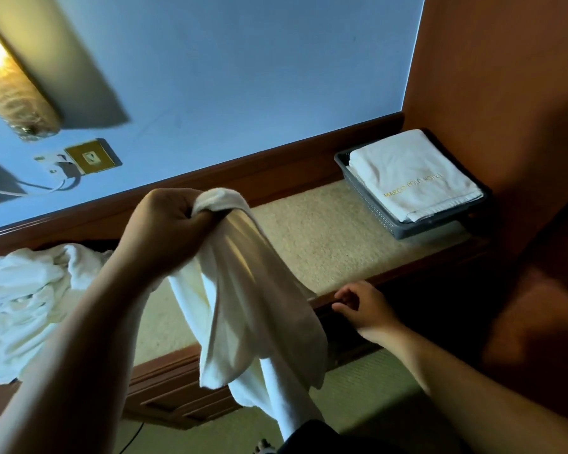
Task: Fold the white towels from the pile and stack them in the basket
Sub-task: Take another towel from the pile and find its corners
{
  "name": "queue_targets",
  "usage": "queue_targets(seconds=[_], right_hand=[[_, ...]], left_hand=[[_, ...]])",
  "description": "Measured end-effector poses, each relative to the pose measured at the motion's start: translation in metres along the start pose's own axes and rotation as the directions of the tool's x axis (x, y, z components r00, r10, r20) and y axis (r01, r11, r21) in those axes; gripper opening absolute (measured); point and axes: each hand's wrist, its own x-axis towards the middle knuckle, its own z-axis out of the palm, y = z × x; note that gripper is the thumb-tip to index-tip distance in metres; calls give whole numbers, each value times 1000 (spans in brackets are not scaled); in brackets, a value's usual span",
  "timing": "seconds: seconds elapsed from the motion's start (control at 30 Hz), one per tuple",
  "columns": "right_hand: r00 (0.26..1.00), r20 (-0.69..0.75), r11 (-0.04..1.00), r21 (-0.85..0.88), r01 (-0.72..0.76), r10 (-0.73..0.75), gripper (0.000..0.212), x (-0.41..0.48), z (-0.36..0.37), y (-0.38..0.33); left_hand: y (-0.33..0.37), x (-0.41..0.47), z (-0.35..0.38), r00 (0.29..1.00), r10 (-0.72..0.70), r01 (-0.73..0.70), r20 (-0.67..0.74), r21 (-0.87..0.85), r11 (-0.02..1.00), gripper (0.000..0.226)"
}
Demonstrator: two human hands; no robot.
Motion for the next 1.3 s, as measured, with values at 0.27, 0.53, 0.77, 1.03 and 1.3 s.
queue_targets(seconds=[0.27, 0.53, 0.77, 1.03, 1.3], right_hand=[[896, -57, 883, 152, 444, -440, 18, 6, 14, -126], [970, 195, 988, -22, 156, -148, 77, 19, 15, -35], [986, -117, 992, -7, -123, 121, 25, 37, -24, -15], [902, -427, 942, 274, 195, -63, 16, 17, -74, -106], [942, 57, 918, 251, 306, -330, 32, -59, -73, -163]], left_hand=[[9, -1, 27, 976, 41, -69, 213, 127, 990, 21], [-9, 3, -24, 997, -52, 58, -58, 122, 991, 38], [-43, -3, -31, 987, -113, 132, -115, 167, 977, 46], [-69, -18, 4, 971, -187, 142, 149, 272, 952, 32], [-8, -40, 4, 905, 83, -124, 418, 72, 990, 14]])
